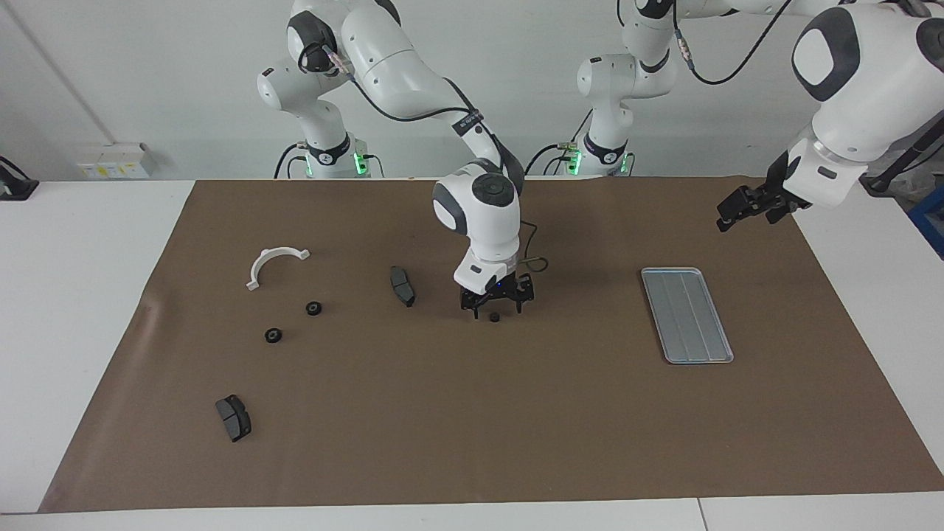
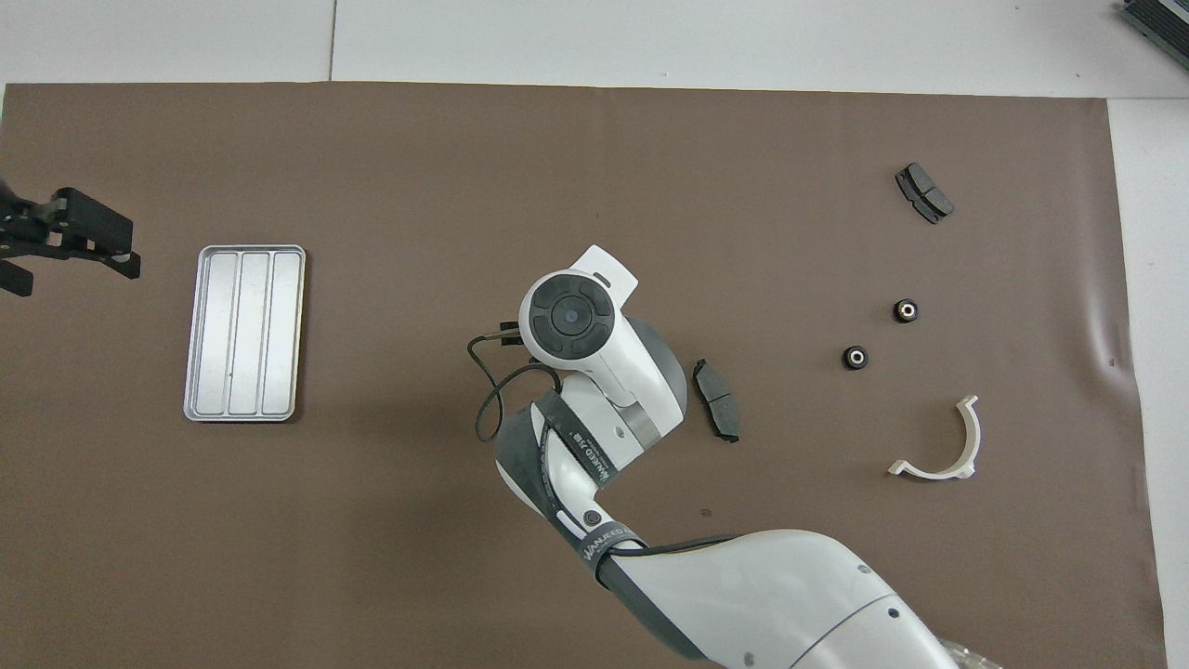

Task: Place bearing gear from tray to pile
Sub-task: 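Carry the gear to the gear pile and release it with the right gripper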

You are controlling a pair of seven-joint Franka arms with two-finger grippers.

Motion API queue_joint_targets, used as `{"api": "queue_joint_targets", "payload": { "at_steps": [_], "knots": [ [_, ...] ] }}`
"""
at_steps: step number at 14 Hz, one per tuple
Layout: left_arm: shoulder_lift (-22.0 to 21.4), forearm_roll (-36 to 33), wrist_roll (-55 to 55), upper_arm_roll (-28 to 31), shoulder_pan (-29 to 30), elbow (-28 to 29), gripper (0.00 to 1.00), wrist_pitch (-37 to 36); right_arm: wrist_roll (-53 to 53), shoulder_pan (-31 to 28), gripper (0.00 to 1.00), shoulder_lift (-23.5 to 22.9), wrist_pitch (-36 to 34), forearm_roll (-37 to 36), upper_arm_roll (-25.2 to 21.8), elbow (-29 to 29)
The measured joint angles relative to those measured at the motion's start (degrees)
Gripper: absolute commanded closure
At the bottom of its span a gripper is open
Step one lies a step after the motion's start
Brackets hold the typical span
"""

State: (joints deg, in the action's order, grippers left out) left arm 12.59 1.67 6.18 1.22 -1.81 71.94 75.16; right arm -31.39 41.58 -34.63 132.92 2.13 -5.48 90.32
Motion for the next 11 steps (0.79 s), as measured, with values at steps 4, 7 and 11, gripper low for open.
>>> {"api": "queue_joint_targets", "payload": {
  "at_steps": [4,7,11],
  "knots": [
    [-1.6,-0.2,0.0,-1.6,-2.0,-1.3,0.00,-0.9,0.0,0.0,0.42,0.0,0.0,-0.1,0.0,1.1],
    [-6.3,-0.2,0.0,-1.8,-3.0,9.8,0.00,8.3,0.0,0.0,0.53,0.0,0.0,-0.1,0.0,1.4],
    [-10.5,-0.3,-2.8,-1.4,-2.9,18.3,0.00,12.6,0.0,0.0,1.00,0.0,0.1,-0.2,0.0,1.5]
  ]
}}
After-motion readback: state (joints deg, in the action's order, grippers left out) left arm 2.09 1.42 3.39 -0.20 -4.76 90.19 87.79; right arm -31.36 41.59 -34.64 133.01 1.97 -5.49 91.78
